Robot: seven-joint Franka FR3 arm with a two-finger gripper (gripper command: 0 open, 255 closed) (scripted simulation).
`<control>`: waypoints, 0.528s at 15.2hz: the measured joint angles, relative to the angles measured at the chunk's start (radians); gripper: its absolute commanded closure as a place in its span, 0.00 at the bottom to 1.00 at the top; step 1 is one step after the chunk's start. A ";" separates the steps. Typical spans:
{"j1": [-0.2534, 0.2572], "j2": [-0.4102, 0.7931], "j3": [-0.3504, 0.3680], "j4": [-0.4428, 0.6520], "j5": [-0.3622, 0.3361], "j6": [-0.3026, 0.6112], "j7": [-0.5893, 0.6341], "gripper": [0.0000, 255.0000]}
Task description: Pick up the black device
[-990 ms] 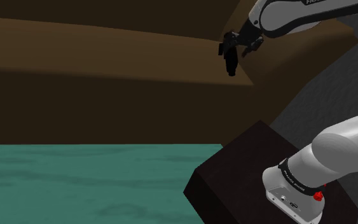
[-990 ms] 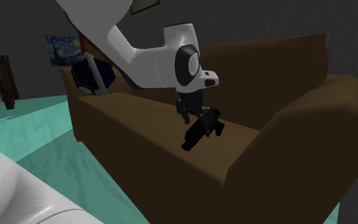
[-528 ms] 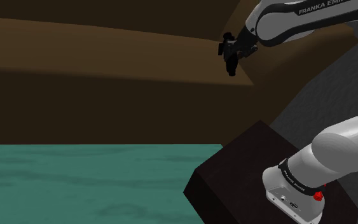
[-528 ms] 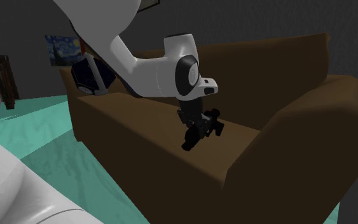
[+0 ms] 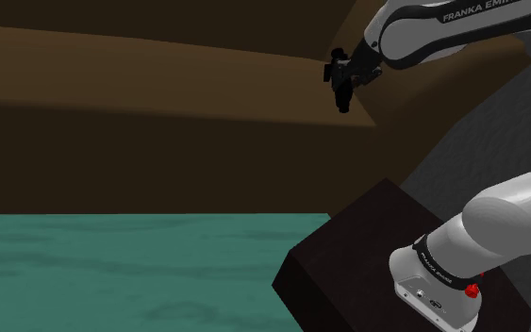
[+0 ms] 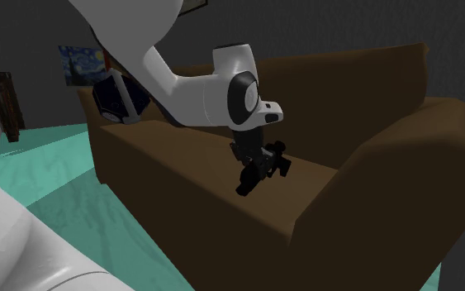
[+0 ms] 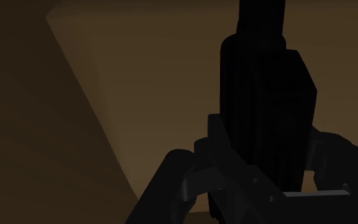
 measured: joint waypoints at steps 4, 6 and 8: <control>0.002 -0.019 -0.004 0.024 0.005 -0.045 -0.006 1.00; 0.004 -0.034 -0.007 0.040 0.007 -0.076 -0.011 1.00; 0.005 -0.042 -0.007 0.059 0.009 -0.104 -0.012 1.00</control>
